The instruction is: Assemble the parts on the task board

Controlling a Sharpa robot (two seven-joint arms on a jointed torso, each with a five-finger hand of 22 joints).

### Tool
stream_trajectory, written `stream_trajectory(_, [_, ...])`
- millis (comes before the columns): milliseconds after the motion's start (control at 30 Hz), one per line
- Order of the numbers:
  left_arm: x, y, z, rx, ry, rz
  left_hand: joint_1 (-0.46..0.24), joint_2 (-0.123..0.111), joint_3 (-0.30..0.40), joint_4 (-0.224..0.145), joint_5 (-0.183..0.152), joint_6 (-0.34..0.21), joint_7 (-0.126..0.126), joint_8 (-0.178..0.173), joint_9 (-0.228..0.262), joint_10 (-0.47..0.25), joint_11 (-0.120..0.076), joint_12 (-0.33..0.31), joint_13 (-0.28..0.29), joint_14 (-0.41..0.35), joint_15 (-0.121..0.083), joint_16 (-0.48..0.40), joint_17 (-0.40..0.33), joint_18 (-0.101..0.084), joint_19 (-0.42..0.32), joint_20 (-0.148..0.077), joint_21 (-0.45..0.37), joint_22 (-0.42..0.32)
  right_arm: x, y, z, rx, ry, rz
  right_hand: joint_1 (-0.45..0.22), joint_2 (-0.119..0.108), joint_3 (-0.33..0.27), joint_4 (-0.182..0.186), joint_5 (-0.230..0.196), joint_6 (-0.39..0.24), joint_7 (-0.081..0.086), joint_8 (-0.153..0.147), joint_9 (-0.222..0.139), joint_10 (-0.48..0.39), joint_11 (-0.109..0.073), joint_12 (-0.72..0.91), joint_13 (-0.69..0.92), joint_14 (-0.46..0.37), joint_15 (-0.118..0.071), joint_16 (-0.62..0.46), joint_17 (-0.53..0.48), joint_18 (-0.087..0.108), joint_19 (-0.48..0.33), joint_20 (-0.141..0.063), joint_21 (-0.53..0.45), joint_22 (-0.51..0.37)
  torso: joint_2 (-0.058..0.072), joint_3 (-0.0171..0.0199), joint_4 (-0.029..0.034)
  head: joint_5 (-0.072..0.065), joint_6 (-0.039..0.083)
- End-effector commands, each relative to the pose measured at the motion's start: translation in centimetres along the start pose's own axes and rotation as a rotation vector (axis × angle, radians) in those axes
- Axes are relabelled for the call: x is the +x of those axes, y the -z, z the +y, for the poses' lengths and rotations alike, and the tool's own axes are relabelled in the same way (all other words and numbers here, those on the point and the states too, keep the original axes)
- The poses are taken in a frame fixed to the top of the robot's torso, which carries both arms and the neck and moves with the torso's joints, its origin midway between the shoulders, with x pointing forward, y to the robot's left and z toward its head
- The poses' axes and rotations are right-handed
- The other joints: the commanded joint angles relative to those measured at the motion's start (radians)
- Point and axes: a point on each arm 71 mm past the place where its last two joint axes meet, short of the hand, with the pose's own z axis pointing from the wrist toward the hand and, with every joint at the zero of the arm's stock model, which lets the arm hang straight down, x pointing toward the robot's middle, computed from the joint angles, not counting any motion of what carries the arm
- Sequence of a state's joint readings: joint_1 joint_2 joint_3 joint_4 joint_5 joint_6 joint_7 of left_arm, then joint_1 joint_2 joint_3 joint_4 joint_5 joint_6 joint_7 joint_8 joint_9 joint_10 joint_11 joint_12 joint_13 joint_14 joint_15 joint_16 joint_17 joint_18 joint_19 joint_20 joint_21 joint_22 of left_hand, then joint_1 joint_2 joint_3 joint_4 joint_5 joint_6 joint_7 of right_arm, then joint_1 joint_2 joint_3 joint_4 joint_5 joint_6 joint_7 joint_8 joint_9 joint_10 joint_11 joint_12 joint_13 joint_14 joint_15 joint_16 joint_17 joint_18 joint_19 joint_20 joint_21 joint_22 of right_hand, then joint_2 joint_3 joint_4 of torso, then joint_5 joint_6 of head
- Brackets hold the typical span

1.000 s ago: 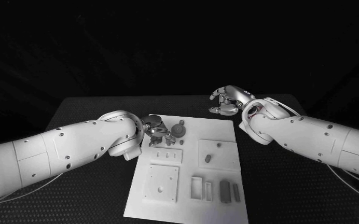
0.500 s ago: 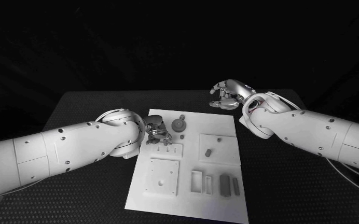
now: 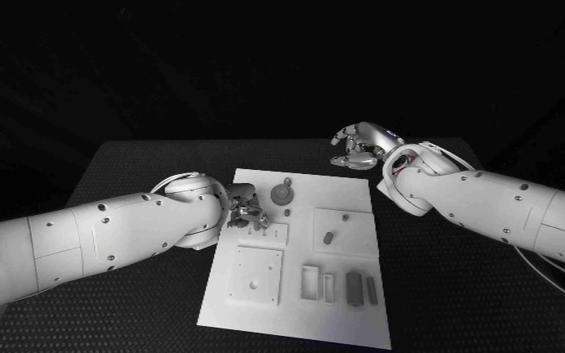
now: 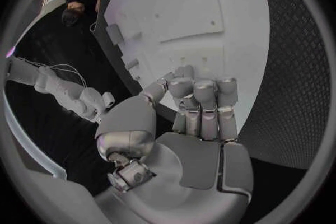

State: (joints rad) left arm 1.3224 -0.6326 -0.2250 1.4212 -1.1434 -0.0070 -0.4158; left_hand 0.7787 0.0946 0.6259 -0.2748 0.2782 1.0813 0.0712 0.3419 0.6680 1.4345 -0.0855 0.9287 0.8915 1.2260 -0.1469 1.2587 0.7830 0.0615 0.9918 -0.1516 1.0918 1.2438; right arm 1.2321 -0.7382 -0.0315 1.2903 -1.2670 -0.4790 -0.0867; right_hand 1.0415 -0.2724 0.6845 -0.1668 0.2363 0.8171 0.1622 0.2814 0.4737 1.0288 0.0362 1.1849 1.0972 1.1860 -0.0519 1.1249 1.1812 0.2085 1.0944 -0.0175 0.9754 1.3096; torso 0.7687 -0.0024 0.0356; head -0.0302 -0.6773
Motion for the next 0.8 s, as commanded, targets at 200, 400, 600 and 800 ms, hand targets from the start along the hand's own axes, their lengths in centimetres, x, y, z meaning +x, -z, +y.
stream_trajectory(200, [0.18, -0.23, 0.32, -0.011, -0.022, 0.008, -0.012, 0.013, 0.020, -0.010, 0.006, 0.082, -0.065, 0.008, 0.008, -0.015, -0.021, 0.007, -0.003, 0.052, -0.061, 0.008, -0.005, 0.013, 0.004, -0.115, 0.006, 0.003, 0.07, -0.06, 0.15, -0.012, -0.001, 0.010, 0.010, 0.001, -0.002, 0.005, 0.009, 0.012, 0.006, 0.002, -0.003, -0.149, 0.021, 0.005, -0.002, -0.007, 0.001, 0.004, -0.001, 0.053, -0.003, 0.004, -0.007, 0.015, 0.001, -0.0004, -0.0006, 0.002, -0.003])
stream_trajectory(400, [0.50, -0.39, 0.30, -0.010, -0.018, 0.025, -0.022, 0.015, 0.024, -0.009, 0.008, 0.090, -0.067, 0.010, 0.013, -0.016, -0.023, 0.009, -0.005, 0.050, -0.062, 0.011, -0.009, 0.013, 0.003, -0.115, 0.005, 0.004, 0.12, -0.10, 0.19, -0.012, -0.002, 0.013, 0.011, 0.003, -0.002, 0.005, 0.012, 0.012, 0.006, 0.002, -0.003, -0.150, 0.021, 0.005, -0.004, -0.007, 0.001, 0.004, -0.002, 0.053, -0.003, 0.004, -0.007, 0.015, 0.000, -0.0016, 0.0003, -0.001, -0.007])
stream_trajectory(600, [0.67, -0.42, 0.23, -0.006, -0.016, 0.036, -0.034, 0.018, 0.028, -0.009, 0.009, 0.096, -0.069, 0.010, 0.017, -0.016, -0.025, 0.012, -0.007, 0.049, -0.063, 0.016, -0.012, 0.012, 0.002, -0.115, 0.006, 0.005, 0.14, -0.10, 0.17, -0.011, -0.001, 0.015, 0.014, 0.005, -0.001, 0.004, 0.014, 0.012, 0.006, 0.002, -0.004, -0.150, 0.021, 0.006, -0.005, -0.008, 0.001, 0.004, -0.002, 0.053, -0.003, 0.004, -0.007, 0.015, 0.001, -0.0017, 0.0003, -0.002, -0.009])
stream_trajectory(800, [0.79, -0.45, 0.18, -0.006, -0.014, 0.040, -0.037, -0.001, 0.089, 0.000, -0.027, 0.105, -0.071, 0.005, 0.025, -0.017, -0.027, 0.017, -0.014, 0.046, -0.065, 0.024, -0.024, 0.013, 0.002, -0.116, 0.004, 0.007, 0.16, -0.11, 0.19, -0.011, -0.002, 0.017, 0.015, 0.006, -0.001, 0.003, 0.014, 0.012, 0.006, 0.002, -0.004, -0.151, 0.021, 0.007, -0.006, -0.008, 0.001, 0.004, -0.002, 0.053, -0.003, 0.004, -0.007, 0.015, 0.000, -0.0007, 0.0011, -0.002, -0.010])
